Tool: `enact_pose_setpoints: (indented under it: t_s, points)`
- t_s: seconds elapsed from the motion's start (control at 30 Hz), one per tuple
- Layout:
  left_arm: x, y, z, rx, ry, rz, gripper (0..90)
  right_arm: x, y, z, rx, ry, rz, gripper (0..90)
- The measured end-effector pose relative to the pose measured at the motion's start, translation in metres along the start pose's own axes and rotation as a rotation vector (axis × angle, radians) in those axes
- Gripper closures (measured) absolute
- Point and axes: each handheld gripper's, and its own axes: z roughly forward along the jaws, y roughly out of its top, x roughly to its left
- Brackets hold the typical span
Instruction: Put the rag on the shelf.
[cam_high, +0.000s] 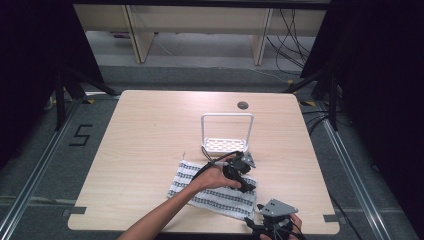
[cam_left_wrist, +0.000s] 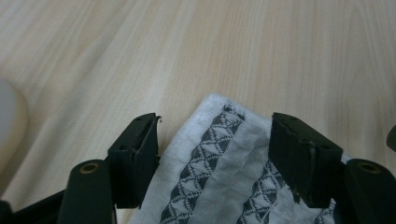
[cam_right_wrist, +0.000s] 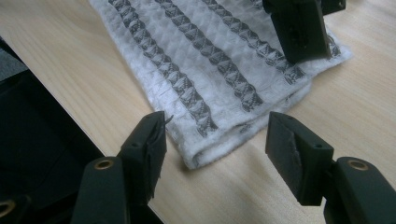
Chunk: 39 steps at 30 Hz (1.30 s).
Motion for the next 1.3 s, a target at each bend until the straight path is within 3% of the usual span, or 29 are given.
enact_pose_setpoints:
  t_s: [0.23, 0.3, 0.37, 0.4, 0.6, 0.63, 0.67, 0.7, 0.87, 1.0, 1.2, 1.23, 1.3]
  points:
    - [-0.002, 0.003, 0.002, 0.032, 0.007, 0.032, 38.7, -0.001, 0.001, 0.005, 0.018, 0.001, -0.010, 40.4]
    - [-0.004, 0.004, 0.002, 0.036, 0.008, 0.058, 42.2, -0.002, 0.002, 0.009, 0.025, 0.004, -0.030, 43.7]
    - [-0.005, 0.004, 0.002, 0.038, 0.007, 0.067, 48.5, -0.001, 0.002, 0.009, 0.044, 0.005, -0.016, 45.8]
    - [-0.006, 0.004, 0.001, 0.038, 0.006, 0.079, 52.0, -0.001, 0.002, 0.010, 0.049, 0.022, 0.007, 49.9]
    - [-0.008, 0.003, -0.001, 0.040, -0.002, 0.111, 71.1, -0.005, 0.002, 0.010, 0.030, 0.019, -0.015, 65.3]
    - [-0.009, 0.003, -0.001, 0.041, -0.003, 0.114, 73.9, -0.002, 0.001, 0.009, 0.042, 0.023, 0.023, 68.0]
    - [-0.009, 0.003, -0.001, 0.041, -0.003, 0.124, 76.5, -0.006, 0.002, 0.010, 0.028, 0.023, -0.011, 71.5]
    - [-0.009, 0.003, -0.002, 0.040, -0.003, 0.126, 78.3, -0.007, 0.001, 0.009, 0.026, 0.026, -0.007, 74.8]
    - [-0.007, 0.002, -0.005, 0.020, -0.006, 0.111, 81.4, -0.013, 0.002, 0.008, 0.000, 0.055, -0.002, 86.5]
    - [-0.005, 0.002, -0.012, -0.012, -0.002, 0.084, 81.7, -0.015, 0.005, 0.005, -0.018, 0.050, -0.014, 87.3]
    - [-0.006, 0.003, -0.022, -0.043, 0.014, 0.076, 81.7, -0.018, 0.009, 0.000, -0.029, 0.051, 0.000, 87.7]
    - [-0.007, 0.003, -0.025, -0.051, 0.016, 0.068, 81.7, -0.019, 0.009, 0.000, -0.044, 0.047, -0.019, 87.7]
    - [-0.007, 0.005, -0.035, -0.069, 0.027, 0.058, 81.7, -0.017, 0.012, -0.005, -0.049, 0.050, 0.016, 87.8]
